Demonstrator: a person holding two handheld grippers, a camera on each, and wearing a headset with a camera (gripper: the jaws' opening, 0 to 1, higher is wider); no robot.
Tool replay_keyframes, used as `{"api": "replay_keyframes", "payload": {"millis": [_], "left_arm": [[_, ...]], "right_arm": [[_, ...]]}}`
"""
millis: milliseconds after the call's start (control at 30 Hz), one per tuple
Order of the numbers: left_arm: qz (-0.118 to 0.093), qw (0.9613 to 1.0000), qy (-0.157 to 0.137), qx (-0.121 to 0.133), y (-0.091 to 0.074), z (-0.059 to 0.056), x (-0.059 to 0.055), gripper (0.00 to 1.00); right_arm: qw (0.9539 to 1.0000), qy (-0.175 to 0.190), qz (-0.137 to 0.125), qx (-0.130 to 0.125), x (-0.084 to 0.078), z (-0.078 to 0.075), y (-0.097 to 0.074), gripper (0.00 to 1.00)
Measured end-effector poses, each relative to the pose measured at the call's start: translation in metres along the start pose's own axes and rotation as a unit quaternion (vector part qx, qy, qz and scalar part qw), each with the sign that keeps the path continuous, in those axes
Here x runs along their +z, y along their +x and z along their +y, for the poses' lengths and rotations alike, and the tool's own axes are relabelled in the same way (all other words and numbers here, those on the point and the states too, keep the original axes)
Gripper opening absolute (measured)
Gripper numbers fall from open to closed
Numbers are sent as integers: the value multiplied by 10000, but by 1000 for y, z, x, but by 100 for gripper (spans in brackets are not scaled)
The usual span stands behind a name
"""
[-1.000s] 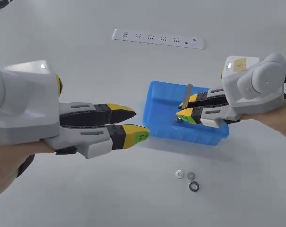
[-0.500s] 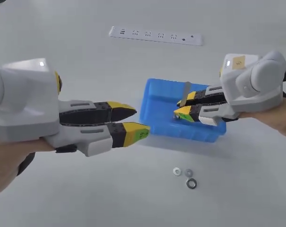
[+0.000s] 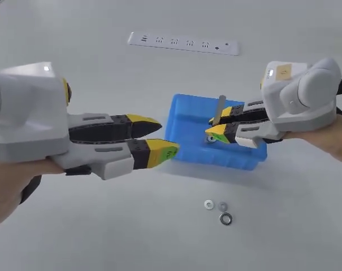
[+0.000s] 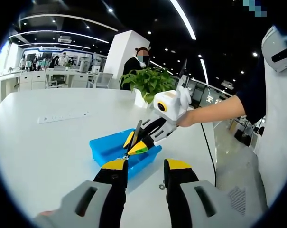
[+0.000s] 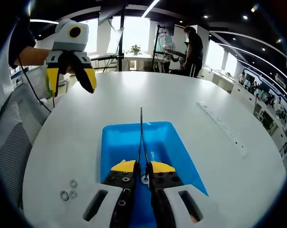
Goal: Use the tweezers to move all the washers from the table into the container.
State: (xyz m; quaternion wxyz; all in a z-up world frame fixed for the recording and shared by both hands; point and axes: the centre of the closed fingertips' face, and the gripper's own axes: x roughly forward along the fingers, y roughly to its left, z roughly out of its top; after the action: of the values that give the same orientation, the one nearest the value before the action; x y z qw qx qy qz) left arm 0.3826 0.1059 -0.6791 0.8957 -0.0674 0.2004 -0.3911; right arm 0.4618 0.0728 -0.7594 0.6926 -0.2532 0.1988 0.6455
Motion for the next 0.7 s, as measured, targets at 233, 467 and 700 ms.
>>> {"api": "replay_keyframes", "payload": {"millis": [233, 467, 700], "left_arm": [[12, 9998, 187, -79, 11, 3, 11, 38], [-11, 9993, 352, -143, 20, 3, 22, 41], [-29, 9987, 501, -109, 22, 3, 29, 47]], "right_arm": [[10000, -27, -23, -5, 5, 0, -1, 11], [10000, -38, -43, -24, 7, -1, -4, 10], [10000, -51, -21, 5, 6, 2, -5, 10]]}}
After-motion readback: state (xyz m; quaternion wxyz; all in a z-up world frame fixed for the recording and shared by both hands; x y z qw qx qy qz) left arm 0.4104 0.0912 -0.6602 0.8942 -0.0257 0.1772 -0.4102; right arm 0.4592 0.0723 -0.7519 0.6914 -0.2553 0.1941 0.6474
